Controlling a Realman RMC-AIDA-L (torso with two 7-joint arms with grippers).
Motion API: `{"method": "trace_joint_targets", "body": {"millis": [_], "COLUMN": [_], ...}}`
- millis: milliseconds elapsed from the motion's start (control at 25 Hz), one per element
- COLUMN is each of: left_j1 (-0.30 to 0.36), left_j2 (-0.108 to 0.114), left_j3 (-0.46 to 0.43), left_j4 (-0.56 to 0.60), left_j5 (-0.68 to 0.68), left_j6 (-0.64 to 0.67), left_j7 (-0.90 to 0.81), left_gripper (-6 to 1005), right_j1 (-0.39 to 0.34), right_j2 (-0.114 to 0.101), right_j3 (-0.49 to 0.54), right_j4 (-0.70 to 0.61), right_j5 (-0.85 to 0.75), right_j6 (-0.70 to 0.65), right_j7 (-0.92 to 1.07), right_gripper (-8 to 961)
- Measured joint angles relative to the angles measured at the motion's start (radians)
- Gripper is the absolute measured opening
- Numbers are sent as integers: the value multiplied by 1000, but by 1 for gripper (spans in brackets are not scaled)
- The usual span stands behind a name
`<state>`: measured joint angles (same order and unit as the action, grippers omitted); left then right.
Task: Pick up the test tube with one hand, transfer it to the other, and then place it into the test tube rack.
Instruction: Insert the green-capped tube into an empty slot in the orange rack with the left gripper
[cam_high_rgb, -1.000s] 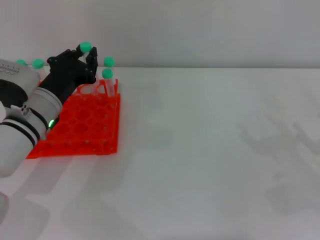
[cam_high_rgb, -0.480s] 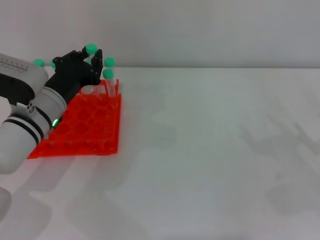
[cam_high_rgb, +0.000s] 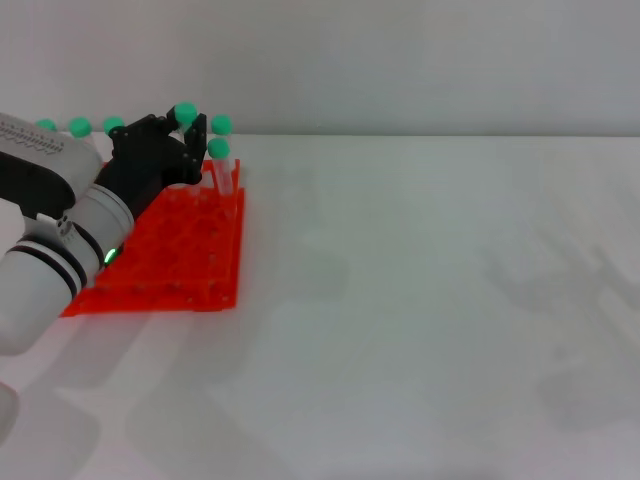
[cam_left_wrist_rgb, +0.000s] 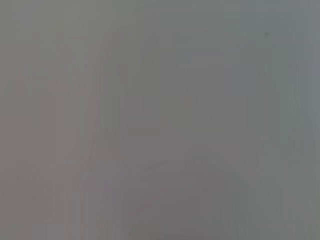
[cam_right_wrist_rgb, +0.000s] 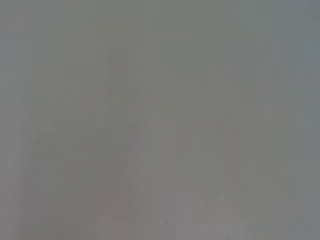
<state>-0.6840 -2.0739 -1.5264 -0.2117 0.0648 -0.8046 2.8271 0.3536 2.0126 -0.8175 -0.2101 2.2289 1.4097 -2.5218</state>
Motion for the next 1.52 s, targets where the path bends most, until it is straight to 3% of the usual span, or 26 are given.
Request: {"method": "trace_joint_targets", "body": {"millis": [1320,1400,1520], "left_j1": [68,100,161], "left_j2": [-8,-9,-12], "left_j3": [2,1,-2], "left_j4": [6,-5,-15], "left_j5": [3,-1,-6], "left_j6": [24,3,-54], "left_j7": [0,0,-1], "left_gripper": [408,410,515], "right_j1": [-24,-25,-27], "right_j2": [0,0,0], "right_j3": [1,1,2], "right_j4": [0,0,0], "right_j5": [7,8,8], "right_j6": [19,20,20], "right_j7": [1,2,1], "right_gripper": [820,820,820]}}
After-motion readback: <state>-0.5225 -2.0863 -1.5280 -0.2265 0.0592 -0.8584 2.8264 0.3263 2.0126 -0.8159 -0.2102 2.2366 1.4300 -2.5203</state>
